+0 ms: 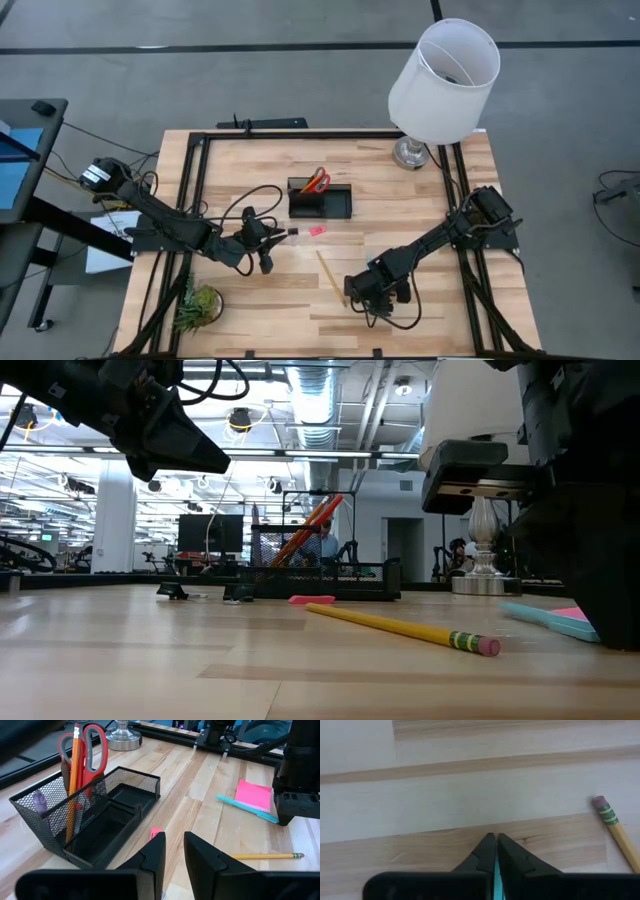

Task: Pick and place office supplies into organizer
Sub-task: Put the blue pen into the top left compartment of the black desk organizer

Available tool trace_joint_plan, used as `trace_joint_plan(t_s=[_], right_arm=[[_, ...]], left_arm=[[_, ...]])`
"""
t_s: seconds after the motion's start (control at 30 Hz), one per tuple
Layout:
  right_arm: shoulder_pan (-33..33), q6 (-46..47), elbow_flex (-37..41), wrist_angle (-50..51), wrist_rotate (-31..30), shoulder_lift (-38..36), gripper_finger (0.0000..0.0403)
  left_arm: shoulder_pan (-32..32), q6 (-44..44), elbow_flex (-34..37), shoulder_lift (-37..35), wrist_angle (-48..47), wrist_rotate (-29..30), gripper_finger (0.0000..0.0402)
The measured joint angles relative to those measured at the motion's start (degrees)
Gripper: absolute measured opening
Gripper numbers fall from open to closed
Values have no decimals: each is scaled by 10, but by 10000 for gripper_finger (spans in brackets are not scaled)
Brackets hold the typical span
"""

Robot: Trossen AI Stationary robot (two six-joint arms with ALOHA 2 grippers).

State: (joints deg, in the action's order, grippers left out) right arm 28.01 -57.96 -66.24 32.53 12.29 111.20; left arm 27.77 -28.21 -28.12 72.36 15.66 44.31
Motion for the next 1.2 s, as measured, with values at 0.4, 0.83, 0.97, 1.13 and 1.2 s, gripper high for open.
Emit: trace_joint_plan(t_s=[0.4, 0.83, 0.97, 1.13, 1.2], right_arm=[[-1, 32, 0, -8, -3, 0, 5], [-2, 55, 0, -15, -6, 0, 47], [-4, 56, 0, -14, -17, 0, 48], [-11, 56, -1, -8, -14, 0, 49], [-14, 56, -1, -5, -12, 0, 49]], left_arm=[[0, -18, 0, 0, 1, 0, 61], [0, -23, 0, 0, 1, 0, 61], [0, -23, 0, 0, 1, 0, 61], [0, -23, 0, 0, 1, 0, 61], [0, -23, 0, 0, 1, 0, 61]])
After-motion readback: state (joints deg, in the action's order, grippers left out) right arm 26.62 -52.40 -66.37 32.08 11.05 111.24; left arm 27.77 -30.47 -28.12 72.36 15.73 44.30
